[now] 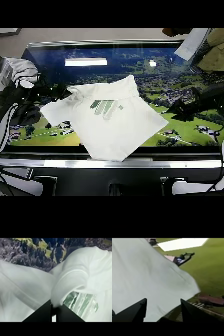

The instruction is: Fold the clothes and pants, and hang the long-sleeved shirts on hangers.

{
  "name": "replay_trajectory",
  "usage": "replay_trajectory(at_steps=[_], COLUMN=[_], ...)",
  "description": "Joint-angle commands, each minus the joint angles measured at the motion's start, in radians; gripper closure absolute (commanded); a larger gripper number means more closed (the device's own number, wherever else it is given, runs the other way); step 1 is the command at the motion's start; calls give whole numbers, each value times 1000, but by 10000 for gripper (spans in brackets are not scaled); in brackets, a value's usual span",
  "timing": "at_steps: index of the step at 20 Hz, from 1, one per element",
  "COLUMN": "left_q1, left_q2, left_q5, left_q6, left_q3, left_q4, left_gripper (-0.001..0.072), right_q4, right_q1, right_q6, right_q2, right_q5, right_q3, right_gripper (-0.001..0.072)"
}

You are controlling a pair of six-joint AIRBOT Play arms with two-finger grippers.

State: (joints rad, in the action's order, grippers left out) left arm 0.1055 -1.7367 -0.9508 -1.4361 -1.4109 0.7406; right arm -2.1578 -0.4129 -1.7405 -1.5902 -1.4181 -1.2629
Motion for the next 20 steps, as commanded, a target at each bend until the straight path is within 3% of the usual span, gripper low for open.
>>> replay_trajectory(at_steps=[1,7,9,11,13,15,20], left_q1=[1,1,1,1,1,6,24], left_q2=[-1,-2,-2,-2,-2,-2,-2], left_q5=[-2,-2,-2,-3,-21,-65,-187], left_q6=[0,0,0,0,0,0,-8], left_q3=[-1,-1,-1,-1,-2,-2,2], left_q4=[4,4,3,3,3,4,28], left_gripper=[689,689,689,688,688,689,689], right_q4=[31,31,32,32,19,28,265], right_q1=[-13,3,35,79,118,123,111], right_q6=[-24,-27,-34,-32,-31,7,281], right_q2=[8,6,6,6,7,7,-22], right_q5=[101,181,224,278,313,318,410], right_q3=[108,185,204,205,198,138,-273], right_gripper=[214,246,291,419,676,681,680])
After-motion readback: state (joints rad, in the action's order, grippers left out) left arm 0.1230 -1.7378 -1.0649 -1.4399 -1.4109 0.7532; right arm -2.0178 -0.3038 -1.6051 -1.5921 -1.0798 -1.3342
